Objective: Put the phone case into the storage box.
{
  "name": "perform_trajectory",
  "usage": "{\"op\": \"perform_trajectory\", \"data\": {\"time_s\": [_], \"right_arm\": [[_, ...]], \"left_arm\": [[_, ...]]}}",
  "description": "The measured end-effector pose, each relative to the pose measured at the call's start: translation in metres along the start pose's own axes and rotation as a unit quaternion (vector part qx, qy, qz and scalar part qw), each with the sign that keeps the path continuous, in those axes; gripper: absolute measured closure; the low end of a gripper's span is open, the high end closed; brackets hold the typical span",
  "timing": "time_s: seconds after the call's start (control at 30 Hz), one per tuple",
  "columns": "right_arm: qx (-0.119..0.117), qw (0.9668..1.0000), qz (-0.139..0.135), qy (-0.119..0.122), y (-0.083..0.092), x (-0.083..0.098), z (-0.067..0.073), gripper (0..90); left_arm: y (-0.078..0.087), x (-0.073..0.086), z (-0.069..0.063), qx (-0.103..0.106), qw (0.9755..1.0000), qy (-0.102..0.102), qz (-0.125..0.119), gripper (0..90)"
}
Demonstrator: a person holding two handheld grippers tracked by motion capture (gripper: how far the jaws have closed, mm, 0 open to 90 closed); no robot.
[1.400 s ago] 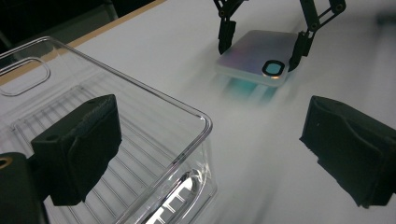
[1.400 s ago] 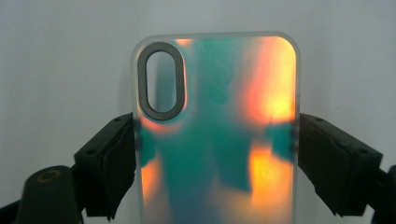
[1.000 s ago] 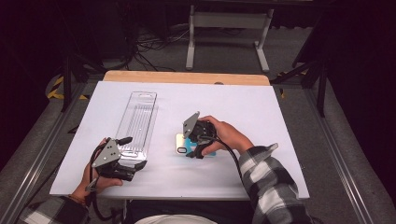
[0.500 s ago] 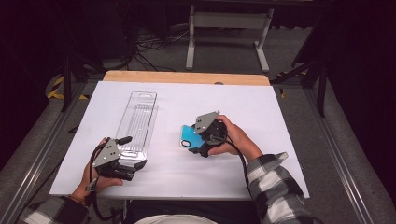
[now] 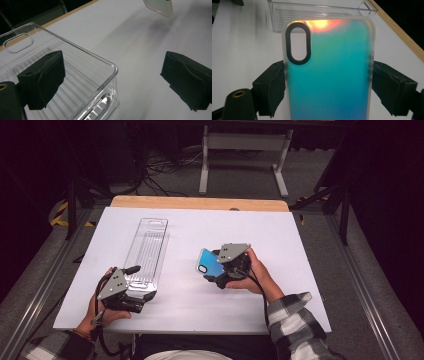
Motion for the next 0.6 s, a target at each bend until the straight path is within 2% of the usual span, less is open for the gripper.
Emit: {"op": "perform_trajectory", "data": {"time_s": [0.17,0.27,0.33,0.47,0.6], "right_arm": [[0.006,0.9999,-0.012,-0.005,0.002,0.0,0.001,17.6],[0.02,0.9992,-0.03,-0.018,0.005,-0.001,0.002,17.6],[0.021,0.999,-0.035,-0.018,0.006,-0.002,0.002,17.6],[0.034,0.9973,-0.056,-0.033,0.008,-0.003,0.002,17.6],[0.037,0.9953,-0.076,-0.048,0.012,-0.003,0.0,17.6]], "left_arm": [[0.001,0.0,0.0,-0.001,1.0,-0.002,-0.001,5.9],[0.001,0.0,0.0,-0.001,1.0,0.0,-0.001,5.9],[0.001,0.0,0.0,-0.001,1.0,0.0,-0.001,5.9],[0.001,0.0,0.0,-0.001,1.0,0.0,-0.002,5.9],[0.001,0.0,0.0,-0.001,1.0,0.0,-0.002,5.9]]}}
Point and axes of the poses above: each handheld gripper's, and its own axes: y roughly backward along the jaws, x roughly out of its underside, z roughly to its left, the point moved 2 cm from there along -y, roughly forward along the jaws, and after that the axes turned 12 degrees about -y, right-handed, at the moved point
